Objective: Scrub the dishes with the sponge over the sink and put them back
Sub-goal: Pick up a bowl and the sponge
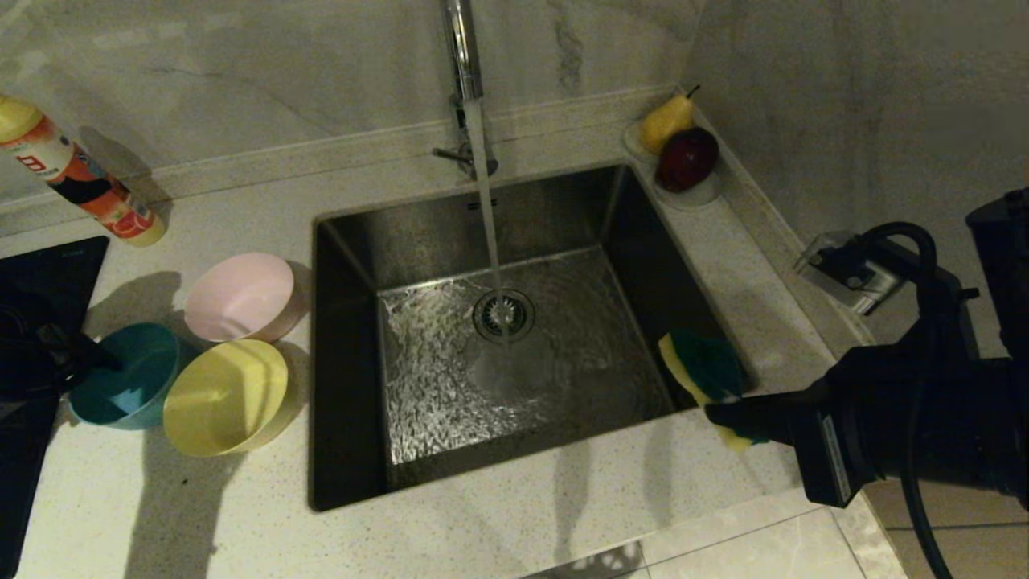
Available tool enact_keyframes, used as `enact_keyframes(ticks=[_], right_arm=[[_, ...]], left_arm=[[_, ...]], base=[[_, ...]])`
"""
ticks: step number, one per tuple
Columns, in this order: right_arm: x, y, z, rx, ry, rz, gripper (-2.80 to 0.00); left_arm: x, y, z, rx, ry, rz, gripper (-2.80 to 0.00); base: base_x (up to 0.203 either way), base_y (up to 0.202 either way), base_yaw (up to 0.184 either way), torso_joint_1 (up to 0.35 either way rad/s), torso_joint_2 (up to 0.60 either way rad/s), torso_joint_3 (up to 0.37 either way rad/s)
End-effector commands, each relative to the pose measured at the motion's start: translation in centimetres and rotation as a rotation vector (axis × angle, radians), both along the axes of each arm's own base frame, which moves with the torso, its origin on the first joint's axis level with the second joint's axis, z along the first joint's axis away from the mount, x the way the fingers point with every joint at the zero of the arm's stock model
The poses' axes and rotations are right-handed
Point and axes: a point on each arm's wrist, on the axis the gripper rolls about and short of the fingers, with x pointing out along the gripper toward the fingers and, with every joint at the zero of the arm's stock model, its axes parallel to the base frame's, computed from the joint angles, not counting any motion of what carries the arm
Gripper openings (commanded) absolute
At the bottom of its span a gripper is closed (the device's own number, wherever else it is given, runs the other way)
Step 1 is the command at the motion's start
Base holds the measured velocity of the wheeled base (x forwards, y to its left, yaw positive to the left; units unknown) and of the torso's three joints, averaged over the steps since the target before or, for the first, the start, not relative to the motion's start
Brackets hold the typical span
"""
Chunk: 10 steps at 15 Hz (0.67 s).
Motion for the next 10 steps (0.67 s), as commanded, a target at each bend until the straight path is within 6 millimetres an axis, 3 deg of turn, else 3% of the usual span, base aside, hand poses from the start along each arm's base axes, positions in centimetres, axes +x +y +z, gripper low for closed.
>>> enact_keyframes(ticks=[1, 10], right_arm=[[0.0, 0.0, 0.0, -0.001, 0.002, 0.0, -2.8], [0.2, 0.2, 0.1, 0.002, 0.0, 0.001, -2.8]], left_arm=[[0.3, 0.3, -0.6, -0.011, 0.018, 0.006, 0.0], [0.0, 2.5, -0.7, -0.01, 0.024, 0.073, 0.0]], base=[[0.0, 0.0, 0.0, 0.0, 0.0, 0.0], [0.0, 0.0, 0.0, 0.0, 0.0, 0.0]])
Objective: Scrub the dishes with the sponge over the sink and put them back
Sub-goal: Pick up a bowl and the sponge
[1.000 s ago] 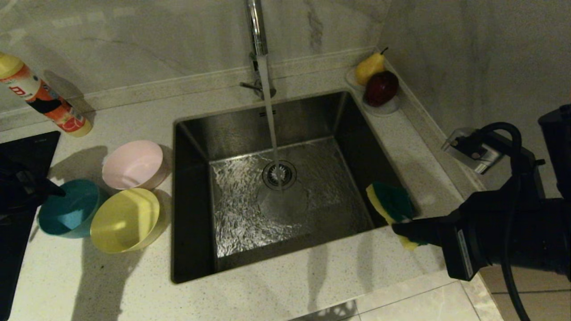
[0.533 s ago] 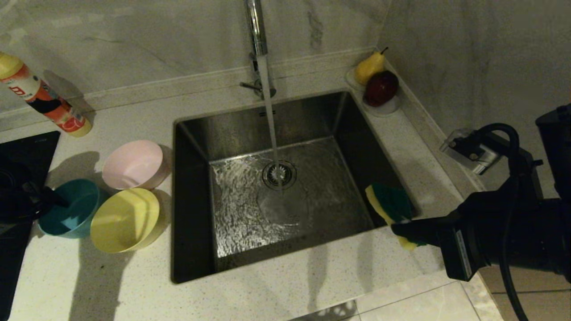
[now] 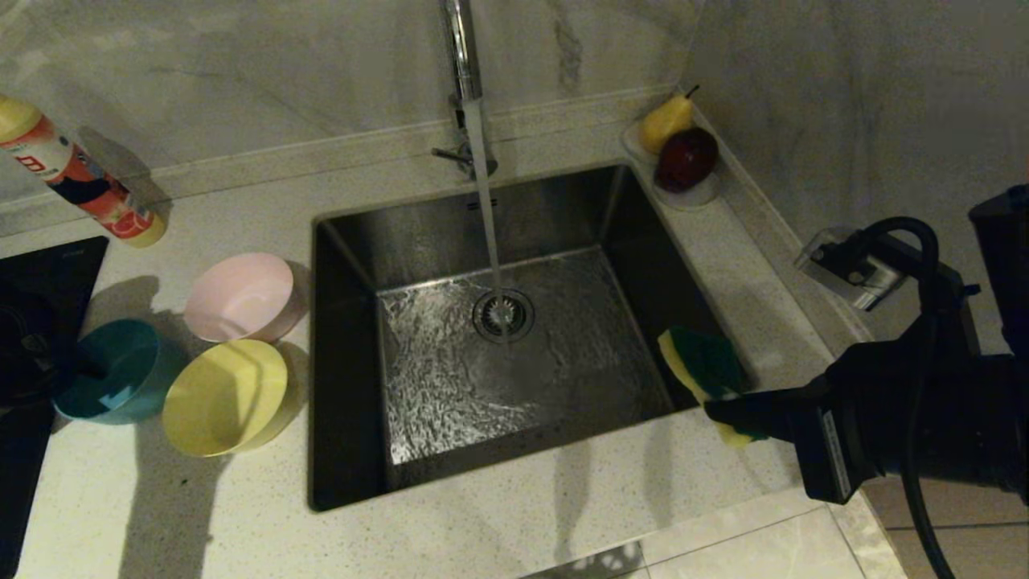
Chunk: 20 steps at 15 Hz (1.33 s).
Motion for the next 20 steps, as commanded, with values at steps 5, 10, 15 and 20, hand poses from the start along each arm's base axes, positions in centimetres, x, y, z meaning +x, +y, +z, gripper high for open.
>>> enact_keyframes(ticks=[5, 10, 15, 20], right_arm=[[0.3, 0.4, -0.2, -0.005, 0.01, 0.004, -2.8], [0.2, 0.3, -0.1, -0.003, 0.005, 0.001, -2.8], [0.1, 0.2, -0.1, -0.003, 0.006, 0.002, -2.8], [0.1, 0.2, -0.2, -0.004, 0.007, 0.004, -2.8]], left_arm=[[0.1, 0.4, -1.0, -0.026, 0.026, 0.011, 0.0], [0.4, 0.4, -1.3, -0.072, 0.008, -0.022, -2.8], [0.3, 0.4, -0.4, -0.057, -0.022, -0.02, -2.8], [0.3, 0.4, 0.0, -0.047, -0.036, -0.019, -2.8]], base=[[0.0, 0.0, 0.0, 0.0, 0.0, 0.0], [0.0, 0.0, 0.0, 0.0, 0.0, 0.0], [0.0, 0.0, 0.0, 0.0, 0.0, 0.0], [0.0, 0.0, 0.0, 0.0, 0.0, 0.0]])
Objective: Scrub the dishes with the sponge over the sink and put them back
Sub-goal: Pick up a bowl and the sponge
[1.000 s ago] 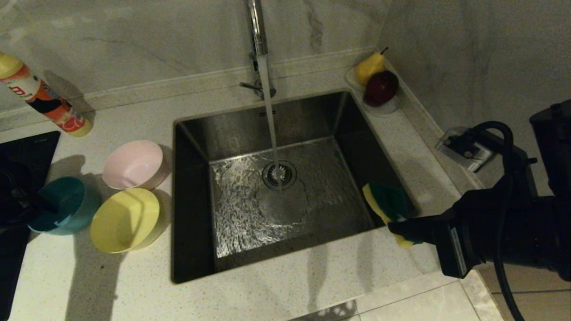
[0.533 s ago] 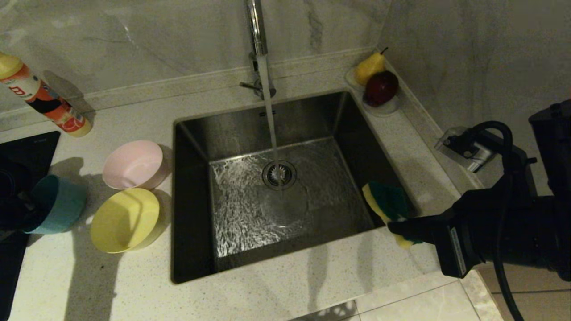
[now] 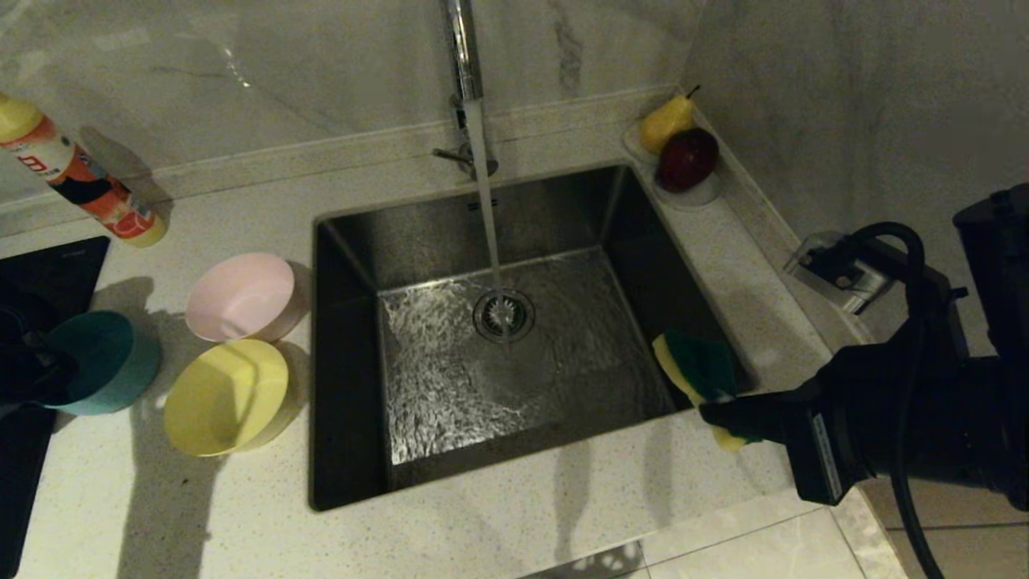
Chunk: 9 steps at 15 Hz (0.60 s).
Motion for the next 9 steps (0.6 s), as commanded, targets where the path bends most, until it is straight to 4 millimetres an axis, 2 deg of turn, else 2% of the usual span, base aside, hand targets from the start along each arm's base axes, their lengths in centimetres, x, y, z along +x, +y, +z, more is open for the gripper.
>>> enact_keyframes(ticks=[1, 2, 4, 9], right_arm=[[0.0, 0.0, 0.1, 0.003, -0.002, -0.001, -2.8], [0.0, 0.0, 0.1, 0.002, -0.001, 0.0, -2.8], [0.0, 0.0, 0.0, 0.0, 0.0, 0.001, -2.8], [0.1, 0.1, -0.2, -0.003, 0.007, 0.001, -2.8]], left_arm=[[0.0, 0.0, 0.3, 0.005, -0.008, 0.003, -2.8], [-0.1, 0.2, 0.9, 0.011, -0.026, 0.015, -2.8], [-0.9, 0.3, 3.1, 0.037, -0.094, 0.049, -2.8], [-4.8, -2.1, 11.0, 0.143, -0.267, 0.064, -2.8]], base=[[0.0, 0.0, 0.0, 0.0, 0.0, 0.0], [0.0, 0.0, 0.0, 0.0, 0.0, 0.0], [0.0, 0.0, 0.0, 0.0, 0.0, 0.0], [0.0, 0.0, 0.0, 0.0, 0.0, 0.0]])
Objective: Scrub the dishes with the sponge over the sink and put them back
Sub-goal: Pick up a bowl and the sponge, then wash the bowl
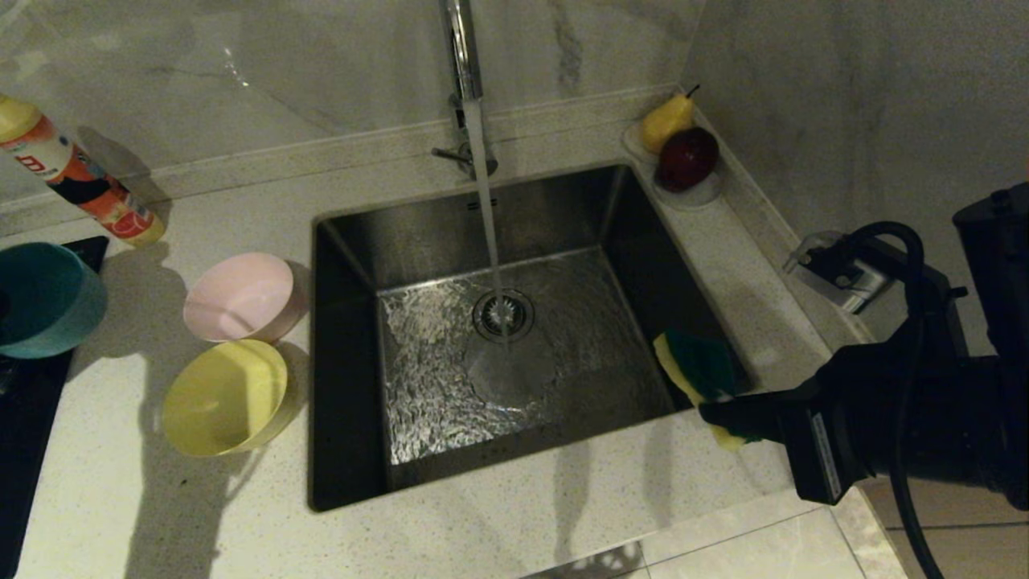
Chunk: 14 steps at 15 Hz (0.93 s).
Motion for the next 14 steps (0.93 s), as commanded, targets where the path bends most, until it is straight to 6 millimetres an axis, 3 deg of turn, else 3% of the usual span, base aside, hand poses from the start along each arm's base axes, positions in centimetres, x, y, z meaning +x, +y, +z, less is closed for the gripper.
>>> enact_keyframes(ticks=[1, 4, 8, 10, 14], right_arm=[[0.1, 0.0, -0.2, -0.005, 0.008, -0.001, -2.8], [-0.1, -0.1, -0.1, -0.002, 0.006, -0.002, -2.8], [0.0, 0.0, -0.2, -0.003, 0.008, -0.001, -2.8], [0.1, 0.0, -0.3, -0.005, 0.011, -0.001, -2.8], [-0.3, -0.3, 0.1, 0.005, -0.005, -0.001, -2.8]], left_arm=[[-2.9, -2.1, 4.6, 0.081, -0.125, 0.0, -2.8], [-5.0, -5.5, 8.6, 0.086, -0.21, -0.089, -2.8], [-4.4, -11.2, 11.4, 0.045, -0.298, -0.35, -2.8], [-3.1, -14.2, 11.5, 0.024, -0.298, -0.49, -2.8], [1.6, -20.9, 9.0, 0.017, -0.195, -0.621, -2.8]], base=[[0.0, 0.0, 0.0, 0.0, 0.0, 0.0], [0.0, 0.0, 0.0, 0.0, 0.0, 0.0], [0.0, 0.0, 0.0, 0.0, 0.0, 0.0], [0.0, 0.0, 0.0, 0.0, 0.0, 0.0], [0.0, 0.0, 0.0, 0.0, 0.0, 0.0]])
